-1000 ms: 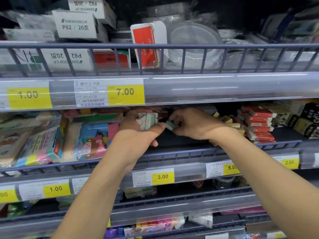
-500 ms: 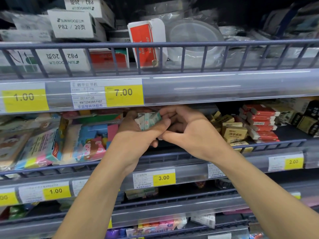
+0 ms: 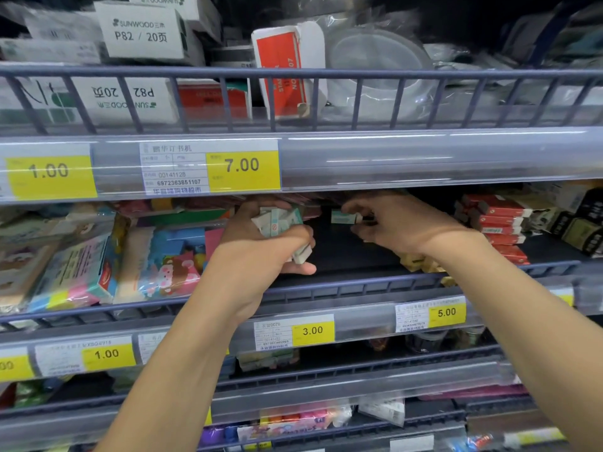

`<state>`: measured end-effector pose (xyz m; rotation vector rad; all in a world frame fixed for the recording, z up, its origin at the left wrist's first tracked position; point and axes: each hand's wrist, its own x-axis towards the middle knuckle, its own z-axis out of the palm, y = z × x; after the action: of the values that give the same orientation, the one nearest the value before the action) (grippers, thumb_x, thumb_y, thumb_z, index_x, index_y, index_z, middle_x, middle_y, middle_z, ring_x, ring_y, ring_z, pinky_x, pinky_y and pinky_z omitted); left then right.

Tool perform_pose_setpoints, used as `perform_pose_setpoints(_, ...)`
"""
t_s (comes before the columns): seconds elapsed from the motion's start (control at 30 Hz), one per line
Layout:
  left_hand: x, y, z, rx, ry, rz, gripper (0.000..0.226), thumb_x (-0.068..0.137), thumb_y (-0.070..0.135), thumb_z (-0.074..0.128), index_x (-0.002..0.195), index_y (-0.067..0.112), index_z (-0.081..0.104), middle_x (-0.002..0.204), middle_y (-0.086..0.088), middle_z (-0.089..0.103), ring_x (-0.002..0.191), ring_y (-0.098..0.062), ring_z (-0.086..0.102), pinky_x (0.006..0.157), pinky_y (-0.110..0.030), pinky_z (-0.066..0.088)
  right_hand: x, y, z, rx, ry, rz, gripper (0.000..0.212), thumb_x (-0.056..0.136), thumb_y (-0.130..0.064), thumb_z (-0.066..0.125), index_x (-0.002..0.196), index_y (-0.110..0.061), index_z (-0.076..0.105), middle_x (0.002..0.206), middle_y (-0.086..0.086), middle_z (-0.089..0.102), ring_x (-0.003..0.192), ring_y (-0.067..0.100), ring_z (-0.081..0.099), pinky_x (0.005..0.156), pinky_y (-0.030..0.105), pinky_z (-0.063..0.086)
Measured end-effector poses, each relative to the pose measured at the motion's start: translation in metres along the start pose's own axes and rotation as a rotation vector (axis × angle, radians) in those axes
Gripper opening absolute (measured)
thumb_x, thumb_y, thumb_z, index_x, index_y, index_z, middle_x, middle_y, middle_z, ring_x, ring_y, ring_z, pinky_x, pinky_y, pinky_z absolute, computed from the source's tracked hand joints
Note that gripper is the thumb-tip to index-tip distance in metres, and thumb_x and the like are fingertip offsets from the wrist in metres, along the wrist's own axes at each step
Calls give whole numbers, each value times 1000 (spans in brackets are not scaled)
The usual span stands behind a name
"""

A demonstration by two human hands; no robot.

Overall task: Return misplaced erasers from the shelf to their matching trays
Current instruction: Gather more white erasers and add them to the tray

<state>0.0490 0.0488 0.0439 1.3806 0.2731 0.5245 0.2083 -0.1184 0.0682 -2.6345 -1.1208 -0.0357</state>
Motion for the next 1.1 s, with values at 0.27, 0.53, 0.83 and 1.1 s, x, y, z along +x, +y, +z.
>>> perform_pose_setpoints(0.27, -1, 1, -1, 3, 8, -6, 27, 86, 0, 78, 108, 11, 67, 109, -18, 72, 83, -25, 77, 55, -29, 60, 38, 3, 9, -221, -135, -15, 54, 100, -35, 52, 152, -33, 36, 159, -3, 36, 138, 24, 42, 105, 33, 39)
perform_pose_setpoints(0.53, -3, 3, -1, 18, -20, -6, 27, 87, -2, 76, 108, 12, 66, 109, -18, 71, 78, -20, 76, 55, -29, 60, 50, 10, 18, -245, -85, -45, 12, 98, -32, 56, 106, -38, 50, 122, -1, 58, 101, 22, 55, 73, 32, 43)
perform_pose_setpoints(0.83, -1, 3, -1, 34, -31, -5, 28, 87, -1, 76, 113, 6, 67, 101, -14, 71, 70, -13, 73, 55, -28, 60, 42, 4, 17, -318, -16, -97, 21, 100, -33, 51, 119, -33, 62, 125, 0, 62, 107, 26, 59, 83, 35, 50)
perform_pose_setpoints(1.1, -14, 10, -13, 4, -27, 67, 21, 81, 5, 84, 95, 11, 70, 75, 0, 76, 66, -21, 75, 56, -32, 62, -1, -25, 1, 124, 131, 6, 29, 89, -34, 65, 116, -40, 58, 96, -15, 65, 85, 6, 61, 72, 15, 47)
